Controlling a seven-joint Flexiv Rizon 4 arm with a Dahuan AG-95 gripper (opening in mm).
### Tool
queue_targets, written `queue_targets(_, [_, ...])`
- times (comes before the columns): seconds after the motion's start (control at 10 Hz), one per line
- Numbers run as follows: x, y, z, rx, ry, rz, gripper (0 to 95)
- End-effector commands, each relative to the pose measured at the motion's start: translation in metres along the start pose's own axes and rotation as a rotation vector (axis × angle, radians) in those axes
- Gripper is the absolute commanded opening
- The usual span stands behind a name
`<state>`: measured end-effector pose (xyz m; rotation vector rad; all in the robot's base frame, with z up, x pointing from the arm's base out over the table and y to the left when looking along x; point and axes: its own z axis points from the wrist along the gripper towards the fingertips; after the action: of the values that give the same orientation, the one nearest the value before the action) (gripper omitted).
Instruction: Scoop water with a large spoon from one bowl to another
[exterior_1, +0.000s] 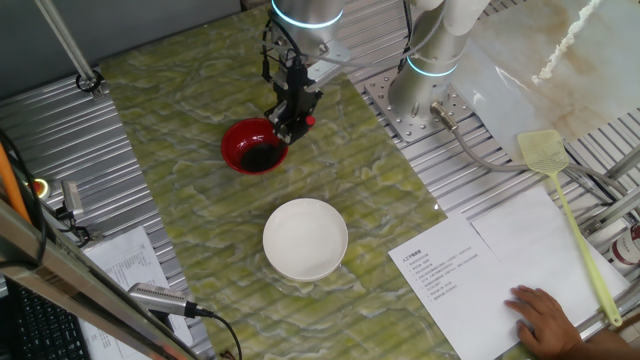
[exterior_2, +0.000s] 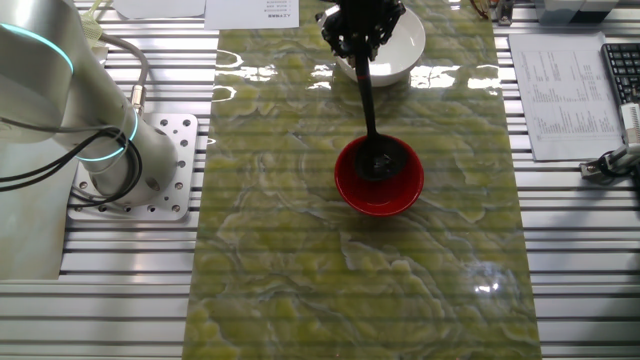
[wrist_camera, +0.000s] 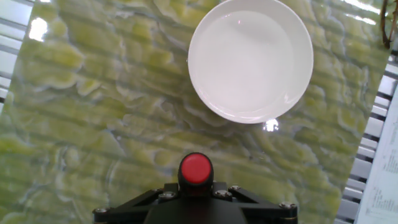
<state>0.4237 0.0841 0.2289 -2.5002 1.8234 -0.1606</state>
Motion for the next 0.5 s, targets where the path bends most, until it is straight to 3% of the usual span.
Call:
queue_targets(0.1, [-0.0026,-0.0011,0.0006,-0.009,-0.002,-0.025,0.0])
queue_targets(0.4, [-0.0062,-0.0043,0.0029,-0.017,0.011,-0.053,0.0])
queue_targets(0.5, [-0.008,-0.0059,0.0042,-0.024,0.031,-0.073,0.0])
